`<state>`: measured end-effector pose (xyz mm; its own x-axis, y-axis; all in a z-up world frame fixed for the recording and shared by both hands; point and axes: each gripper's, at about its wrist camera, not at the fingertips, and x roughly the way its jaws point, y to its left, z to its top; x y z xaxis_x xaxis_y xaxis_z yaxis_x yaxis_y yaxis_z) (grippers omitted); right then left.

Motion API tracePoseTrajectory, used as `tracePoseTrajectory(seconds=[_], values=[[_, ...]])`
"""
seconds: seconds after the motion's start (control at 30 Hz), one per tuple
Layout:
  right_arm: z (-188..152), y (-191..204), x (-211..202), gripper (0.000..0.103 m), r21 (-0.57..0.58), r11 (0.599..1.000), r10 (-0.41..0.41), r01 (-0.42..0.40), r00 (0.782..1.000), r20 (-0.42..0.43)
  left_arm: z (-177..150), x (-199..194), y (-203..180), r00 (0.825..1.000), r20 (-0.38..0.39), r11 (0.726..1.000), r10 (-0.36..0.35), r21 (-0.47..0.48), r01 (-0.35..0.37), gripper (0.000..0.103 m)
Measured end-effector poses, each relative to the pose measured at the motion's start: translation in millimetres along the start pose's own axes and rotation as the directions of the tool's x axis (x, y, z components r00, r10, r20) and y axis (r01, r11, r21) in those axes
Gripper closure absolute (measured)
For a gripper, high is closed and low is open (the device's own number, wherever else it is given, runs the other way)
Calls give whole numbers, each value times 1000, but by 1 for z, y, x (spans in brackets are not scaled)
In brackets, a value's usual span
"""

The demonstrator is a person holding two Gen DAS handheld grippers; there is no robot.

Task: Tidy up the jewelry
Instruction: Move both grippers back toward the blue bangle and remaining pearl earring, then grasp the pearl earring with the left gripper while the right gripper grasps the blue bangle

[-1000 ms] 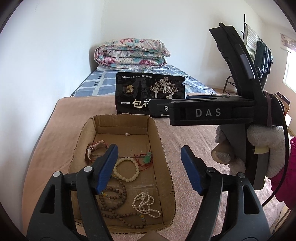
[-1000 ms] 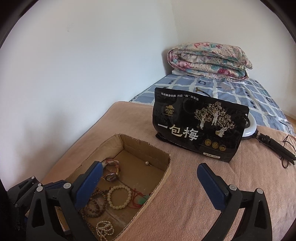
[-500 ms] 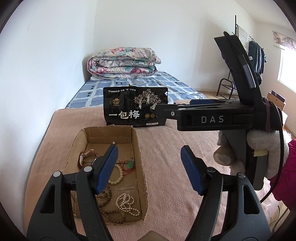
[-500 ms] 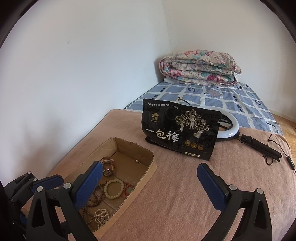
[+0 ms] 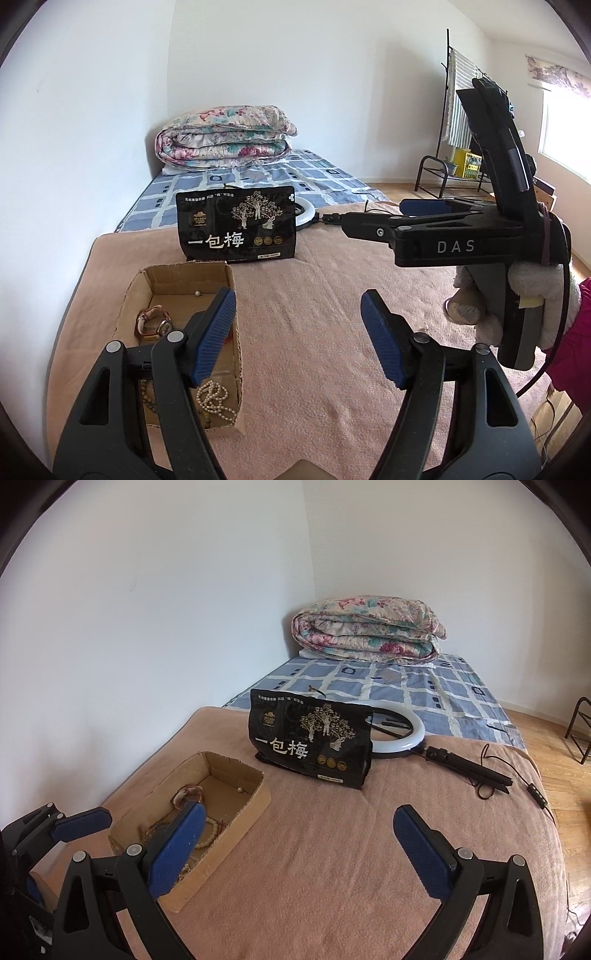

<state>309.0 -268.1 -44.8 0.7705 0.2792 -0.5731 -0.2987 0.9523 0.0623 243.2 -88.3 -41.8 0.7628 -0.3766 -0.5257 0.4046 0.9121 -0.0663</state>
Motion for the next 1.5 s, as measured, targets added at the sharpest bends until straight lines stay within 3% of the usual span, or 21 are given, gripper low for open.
tracePoseTrajectory(seconds=[0.53, 0.97, 1.27, 1.5], values=[[-43, -70, -74, 0, 28, 993, -118, 117, 993, 14, 1, 4, -50, 998, -9, 997, -55, 48, 56, 31], [-99, -144, -125, 0, 47, 967, -248, 249, 968, -21, -14, 37, -95, 987, -70, 987, -144, 59, 148, 31], [-150, -197, -129, 0, 131, 943, -295, 305, 951, -91, -30, 78, -123, 969, -138, 976, -203, 54, 212, 31], [-180, -217, -111, 0, 145, 938, -296, 315, 945, -138, -43, 110, -145, 954, -200, 968, -222, 70, 240, 31]])
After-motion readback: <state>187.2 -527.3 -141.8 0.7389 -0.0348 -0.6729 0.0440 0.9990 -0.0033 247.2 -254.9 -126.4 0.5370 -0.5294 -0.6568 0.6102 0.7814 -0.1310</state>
